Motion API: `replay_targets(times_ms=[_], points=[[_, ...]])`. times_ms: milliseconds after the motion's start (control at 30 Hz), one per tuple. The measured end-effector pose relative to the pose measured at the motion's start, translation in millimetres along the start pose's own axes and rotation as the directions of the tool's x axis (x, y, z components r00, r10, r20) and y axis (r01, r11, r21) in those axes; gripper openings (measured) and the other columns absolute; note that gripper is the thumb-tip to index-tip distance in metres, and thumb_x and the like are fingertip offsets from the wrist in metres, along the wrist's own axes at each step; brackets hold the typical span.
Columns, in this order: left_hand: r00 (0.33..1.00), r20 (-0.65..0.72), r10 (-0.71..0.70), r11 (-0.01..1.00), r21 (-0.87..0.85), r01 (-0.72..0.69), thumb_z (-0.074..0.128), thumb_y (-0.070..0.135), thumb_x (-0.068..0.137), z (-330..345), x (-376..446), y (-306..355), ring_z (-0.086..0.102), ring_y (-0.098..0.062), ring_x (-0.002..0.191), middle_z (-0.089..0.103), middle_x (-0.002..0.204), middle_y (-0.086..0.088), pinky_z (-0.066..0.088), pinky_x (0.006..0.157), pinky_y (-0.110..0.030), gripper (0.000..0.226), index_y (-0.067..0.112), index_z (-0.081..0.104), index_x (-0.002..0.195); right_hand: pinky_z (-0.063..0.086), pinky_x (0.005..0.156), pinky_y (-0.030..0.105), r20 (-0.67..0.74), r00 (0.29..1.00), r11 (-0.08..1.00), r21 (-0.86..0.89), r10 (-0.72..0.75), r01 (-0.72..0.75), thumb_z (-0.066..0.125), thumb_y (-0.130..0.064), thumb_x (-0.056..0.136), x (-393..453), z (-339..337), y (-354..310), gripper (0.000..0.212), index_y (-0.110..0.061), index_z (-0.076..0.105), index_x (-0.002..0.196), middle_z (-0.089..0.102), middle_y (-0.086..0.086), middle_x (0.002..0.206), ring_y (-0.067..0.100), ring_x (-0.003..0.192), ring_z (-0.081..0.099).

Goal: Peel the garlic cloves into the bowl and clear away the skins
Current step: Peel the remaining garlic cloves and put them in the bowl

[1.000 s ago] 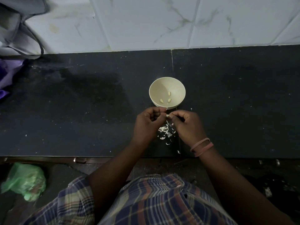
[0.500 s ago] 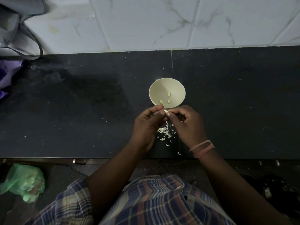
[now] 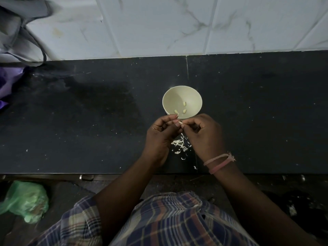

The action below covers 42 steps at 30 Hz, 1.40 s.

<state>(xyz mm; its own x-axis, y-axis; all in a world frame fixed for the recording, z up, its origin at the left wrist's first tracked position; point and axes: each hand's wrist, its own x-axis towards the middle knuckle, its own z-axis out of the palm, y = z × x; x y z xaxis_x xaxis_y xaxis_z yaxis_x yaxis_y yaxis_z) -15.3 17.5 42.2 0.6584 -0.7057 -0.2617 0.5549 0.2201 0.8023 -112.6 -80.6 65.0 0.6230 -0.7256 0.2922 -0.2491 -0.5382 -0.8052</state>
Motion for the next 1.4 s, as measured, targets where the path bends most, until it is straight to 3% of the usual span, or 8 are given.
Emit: replay_targets(times_ms=[100, 267, 467, 667, 933, 1100, 1233, 1400], points=[[1.000, 0.000, -0.003, 1.000, -0.013, 0.003, 0.063, -0.006, 0.090, -0.1, -0.2, 1.5, 0.068, -0.020, 0.089, 0.069, 0.101, -0.014, 0.057, 0.086, -0.032, 0.025, 0.005, 0.066, 0.112, 0.041, 0.066, 0.004, 0.024, 1.000, 1.000, 0.017, 0.011, -0.012, 0.073, -0.009, 0.082, -0.6, 0.9, -4.6, 0.003, -0.012, 0.075, 0.083, 0.066, -0.003, 0.082, -0.003, 0.071, 0.060], [1.000, -0.001, 0.016, 1.000, 0.004, -0.016, 0.064, -0.009, 0.089, 1.8, -2.6, 3.3, 0.070, -0.020, 0.095, 0.074, 0.098, -0.011, 0.057, 0.090, -0.034, 0.024, 0.005, 0.067, 0.108, 0.052, 0.063, 0.026, 0.016, 0.997, 0.996, 0.040, 0.078, -0.078, 0.073, -0.014, 0.081, 2.9, 2.1, -4.3, 0.005, -0.011, 0.073, 0.078, 0.067, -0.001, 0.076, 0.010, 0.068, 0.062], [0.994, -0.018, 0.104, 0.986, 0.130, -0.101, 0.068, -0.011, 0.085, 3.1, -4.0, 6.8, 0.073, -0.021, 0.092, 0.076, 0.096, -0.014, 0.058, 0.083, -0.031, 0.022, 0.003, 0.071, 0.103, 0.049, 0.059, 0.021, 0.082, 0.986, 0.983, 0.098, 0.148, -0.156, 0.074, -0.016, 0.081, 3.3, -1.3, -5.6, 0.006, -0.014, 0.072, 0.077, 0.068, -0.003, 0.068, 0.009, 0.063, 0.061], [0.985, -0.001, 0.170, 0.953, 0.255, -0.164, 0.070, -0.010, 0.085, 1.7, -4.0, 7.4, 0.074, -0.025, 0.094, 0.077, 0.098, -0.018, 0.060, 0.085, -0.036, 0.021, -0.002, 0.071, 0.105, 0.058, 0.058, 0.043, 0.120, 0.970, 0.962, 0.149, 0.214, -0.230, 0.068, -0.019, 0.079, 3.0, 4.1, -2.4, 0.004, -0.018, 0.068, 0.075, 0.068, -0.002, 0.061, 0.017, 0.056, 0.066], [0.981, 0.026, 0.194, 0.915, 0.356, -0.190, 0.075, -0.005, 0.084, -4.9, 0.1, 8.3, 0.074, -0.030, 0.096, 0.077, 0.099, -0.017, 0.059, 0.088, -0.041, 0.021, -0.001, 0.073, 0.105, 0.059, 0.056, 0.044, 0.124, 0.965, 0.954, 0.163, 0.232, -0.250, 0.070, -0.010, 0.081, 4.2, 4.0, -4.1, 0.007, -0.013, 0.072, 0.076, 0.070, 0.001, 0.062, 0.018, 0.056, 0.069], [0.996, 0.025, 0.086, 0.976, 0.200, -0.090, 0.069, -0.009, 0.086, 0.6, -1.2, 11.2, 0.074, -0.023, 0.091, 0.077, 0.099, -0.017, 0.059, 0.081, -0.032, 0.025, -0.002, 0.069, 0.110, 0.057, 0.049, 0.047, 0.209, 0.916, 0.843, 0.362, 0.341, -0.397, 0.068, -0.004, 0.087, 5.3, 1.6, -11.9, 0.009, 0.001, 0.066, 0.080, 0.066, 0.020, 0.064, 0.027, 0.047, 0.063], [0.998, 0.036, -0.054, 0.998, -0.022, 0.055, 0.066, -0.005, 0.085, 1.8, -0.1, 9.5, 0.072, -0.017, 0.084, 0.076, 0.099, -0.012, 0.059, 0.078, -0.026, 0.027, 0.002, 0.066, 0.112, 0.051, 0.051, 0.042, 0.296, 0.873, 0.743, 0.460, 0.387, -0.486, 0.059, -0.007, 0.092, 7.8, 2.0, -6.6, 0.016, 0.003, 0.066, 0.082, 0.064, 0.016, 0.062, 0.028, 0.047, 0.056], [0.983, 0.075, -0.170, 0.947, -0.262, 0.184, 0.062, -0.001, 0.084, 0.6, 2.6, 4.7, 0.072, -0.014, 0.086, 0.073, 0.104, -0.012, 0.059, 0.079, -0.020, 0.031, 0.002, 0.063, 0.115, 0.035, 0.043, 0.028, 0.331, 0.844, 0.639, 0.552, 0.422, -0.536, 0.058, -0.007, 0.094, 6.1, 7.2, -4.3, 0.018, 0.003, 0.063, 0.081, 0.051, 0.011, 0.057, 0.019, 0.041, 0.042]])
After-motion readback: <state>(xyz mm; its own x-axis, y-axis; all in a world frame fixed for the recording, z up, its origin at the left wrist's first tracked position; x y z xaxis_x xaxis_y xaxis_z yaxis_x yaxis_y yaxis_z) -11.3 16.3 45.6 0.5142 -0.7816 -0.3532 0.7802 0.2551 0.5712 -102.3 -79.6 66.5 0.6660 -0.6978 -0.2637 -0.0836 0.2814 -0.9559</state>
